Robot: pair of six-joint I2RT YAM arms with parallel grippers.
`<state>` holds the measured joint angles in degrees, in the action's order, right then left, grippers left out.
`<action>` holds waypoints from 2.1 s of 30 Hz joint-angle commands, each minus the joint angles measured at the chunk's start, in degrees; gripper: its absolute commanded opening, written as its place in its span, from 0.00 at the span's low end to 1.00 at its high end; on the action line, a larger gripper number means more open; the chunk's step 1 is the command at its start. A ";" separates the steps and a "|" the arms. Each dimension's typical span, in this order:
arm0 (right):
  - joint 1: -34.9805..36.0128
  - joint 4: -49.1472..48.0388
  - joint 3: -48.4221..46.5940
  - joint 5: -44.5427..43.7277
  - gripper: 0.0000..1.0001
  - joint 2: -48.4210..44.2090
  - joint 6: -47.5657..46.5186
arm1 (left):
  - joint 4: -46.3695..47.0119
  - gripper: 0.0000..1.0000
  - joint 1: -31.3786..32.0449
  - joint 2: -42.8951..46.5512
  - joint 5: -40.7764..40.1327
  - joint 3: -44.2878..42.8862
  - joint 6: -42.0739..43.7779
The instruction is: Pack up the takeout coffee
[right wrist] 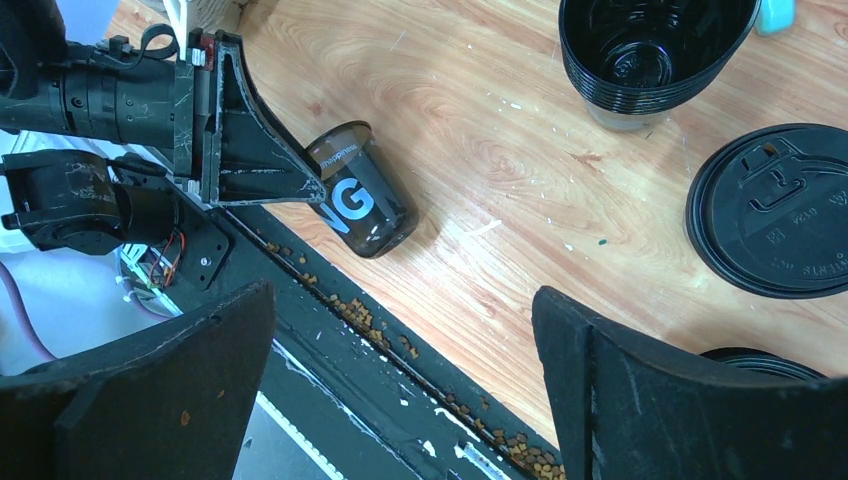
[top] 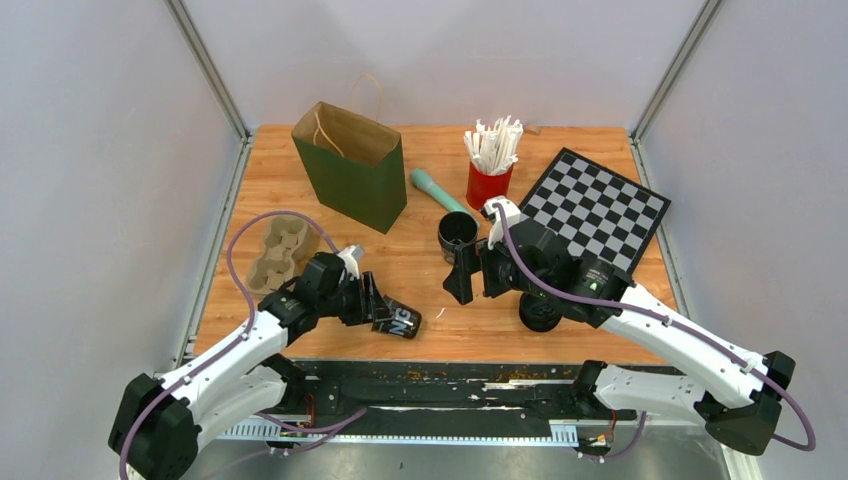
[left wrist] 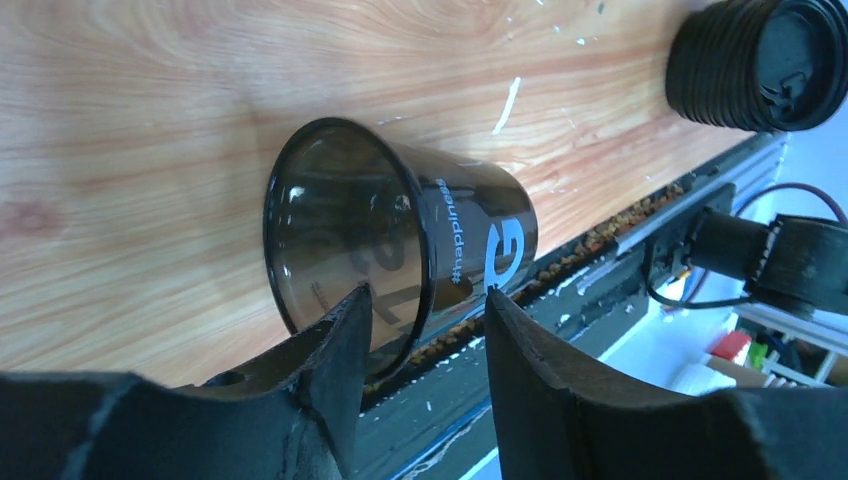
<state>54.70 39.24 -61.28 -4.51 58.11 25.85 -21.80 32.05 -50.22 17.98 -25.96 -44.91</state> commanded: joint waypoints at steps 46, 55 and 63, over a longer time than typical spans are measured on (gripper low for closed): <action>0.15 5.82 2.13 -6.00 1.00 -6.15 0.41 | -30.89 0.37 18.75 -27.62 -28.89 -34.99 7.42; 0.15 17.72 0.24 -12.87 1.00 -4.95 12.64 | -29.23 0.72 18.69 -19.31 -25.70 -40.20 7.50; -1.06 31.26 -0.25 -23.89 0.99 -2.65 20.81 | -28.35 1.00 18.66 -7.95 -28.49 -42.13 8.78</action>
<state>54.61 62.24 -59.46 -21.10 54.87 40.97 -50.92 50.61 -63.92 -8.27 -66.67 -37.04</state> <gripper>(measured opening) 0.998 0.991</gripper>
